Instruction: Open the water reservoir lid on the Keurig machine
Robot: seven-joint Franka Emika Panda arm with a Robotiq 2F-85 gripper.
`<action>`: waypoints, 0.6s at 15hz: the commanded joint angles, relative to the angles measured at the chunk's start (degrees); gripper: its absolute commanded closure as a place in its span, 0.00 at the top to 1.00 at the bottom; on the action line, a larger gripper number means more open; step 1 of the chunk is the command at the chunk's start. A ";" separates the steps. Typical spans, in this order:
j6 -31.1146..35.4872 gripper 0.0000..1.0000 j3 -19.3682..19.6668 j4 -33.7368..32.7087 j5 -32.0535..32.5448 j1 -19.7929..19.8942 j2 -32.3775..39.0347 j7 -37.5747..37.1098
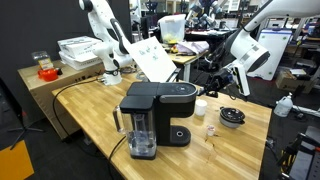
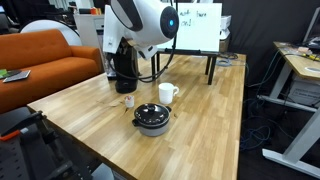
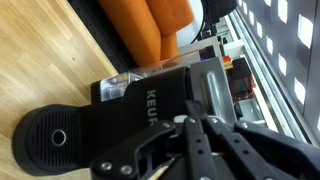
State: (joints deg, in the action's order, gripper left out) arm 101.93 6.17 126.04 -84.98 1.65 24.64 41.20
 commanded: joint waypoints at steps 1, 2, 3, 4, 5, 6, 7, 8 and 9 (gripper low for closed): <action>0.61 0.00 -0.77 0.04 1.39 -0.17 -1.91 -1.89; 0.67 0.00 -0.80 0.02 1.57 -0.20 -2.03 -1.98; 0.78 0.00 -0.83 -0.03 1.82 -0.25 -2.14 -2.12; 0.85 0.00 -0.85 -0.08 1.97 -0.29 -2.25 -2.23; 0.97 0.00 -0.88 -0.24 2.15 -0.40 -2.46 -2.44; 1.13 0.00 -0.90 -0.38 2.33 -0.52 -2.69 -2.59; 1.23 0.00 -0.94 -0.53 2.49 -0.61 -2.94 -2.73; 1.32 0.00 -0.98 -0.67 2.70 -0.68 -3.25 -2.95; 1.42 0.00 -1.05 -0.88 3.03 -0.78 -3.66 -3.35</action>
State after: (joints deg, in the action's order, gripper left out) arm 102.00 6.08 125.71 -83.07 1.26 22.67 40.21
